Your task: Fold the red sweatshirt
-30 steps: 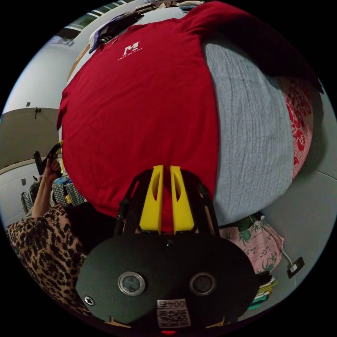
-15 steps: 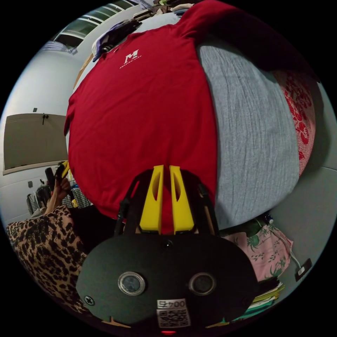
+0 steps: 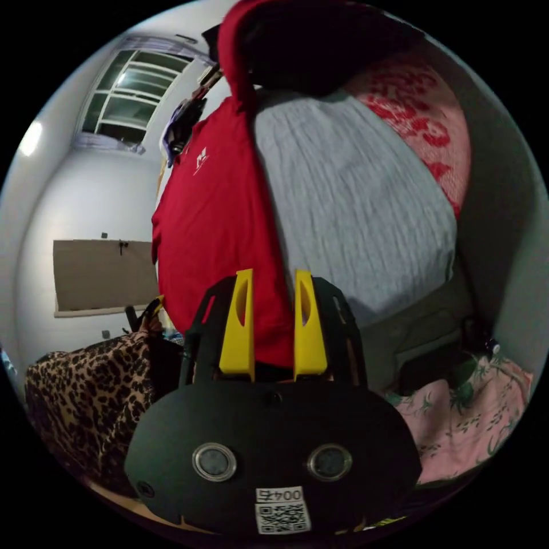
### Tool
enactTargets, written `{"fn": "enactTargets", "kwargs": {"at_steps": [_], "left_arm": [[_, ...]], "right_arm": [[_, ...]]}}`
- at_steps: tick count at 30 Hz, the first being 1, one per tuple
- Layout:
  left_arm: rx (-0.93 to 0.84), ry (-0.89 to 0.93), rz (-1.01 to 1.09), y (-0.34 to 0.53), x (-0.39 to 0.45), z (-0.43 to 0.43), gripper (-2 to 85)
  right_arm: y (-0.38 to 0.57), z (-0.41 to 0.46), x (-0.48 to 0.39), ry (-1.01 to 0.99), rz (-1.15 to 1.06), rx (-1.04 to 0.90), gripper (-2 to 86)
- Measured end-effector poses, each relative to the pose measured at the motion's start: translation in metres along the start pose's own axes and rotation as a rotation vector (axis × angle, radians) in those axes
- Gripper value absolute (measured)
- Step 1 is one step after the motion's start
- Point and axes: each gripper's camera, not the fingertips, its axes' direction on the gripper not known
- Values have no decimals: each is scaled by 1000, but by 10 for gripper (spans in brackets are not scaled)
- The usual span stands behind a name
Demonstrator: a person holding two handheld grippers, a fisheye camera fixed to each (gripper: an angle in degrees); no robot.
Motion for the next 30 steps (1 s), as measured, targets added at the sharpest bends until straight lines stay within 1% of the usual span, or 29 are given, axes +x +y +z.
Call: {"fn": "enactTargets", "kwargs": {"at_steps": [4, 5, 7, 9, 10, 11, 13, 15, 17, 20, 22, 25, 28, 30], "left_arm": [[-27, -35, -14, 0, 4, 15, 32], [-32, -48, -13, 0, 6, 21, 28], [-36, -66, -15, 2, 7, 28, 24], [-45, -97, -9, 3, 11, 39, 20], [-46, -105, -8, 4, 11, 42, 20], [-47, -116, -5, 5, 12, 48, 19], [-47, -122, -1, 7, 11, 57, 17], [-49, -130, 2, 9, 11, 68, 16], [-49, -140, 1, 11, 11, 77, 16], [-49, -162, 10, 14, 11, 92, 16], [-43, -168, 12, 17, 10, 101, 18], [-35, -171, 2, 21, 6, 116, 21], [-14, -180, -24, 26, 4, 132, 29], [6, -165, -47, 30, -1, 142, 39]], "right_arm": [[17, 16, 16, -105, 20, -11, 100], [20, 23, 16, -127, 12, -40, 88], [26, 27, 10, -95, -23, -57, 61], [36, 23, 0, 58, -80, -44, 39], [38, 24, 0, 85, -91, -46, 37], [43, 31, 8, 87, -82, -60, 36], [52, 34, 19, 21, -52, -36, 36], [65, 38, 19, 26, -56, -37, 39], [78, 34, 11, 87, -67, -34, 51], [109, 33, -17, 201, -190, 3, 69], [123, 57, -21, 285, -229, -71, 69], [137, 70, -15, 269, -208, -49, 66], [144, 72, -17, 243, -230, -75, 67], [151, 52, -25, 276, -265, 20, 65]]}}
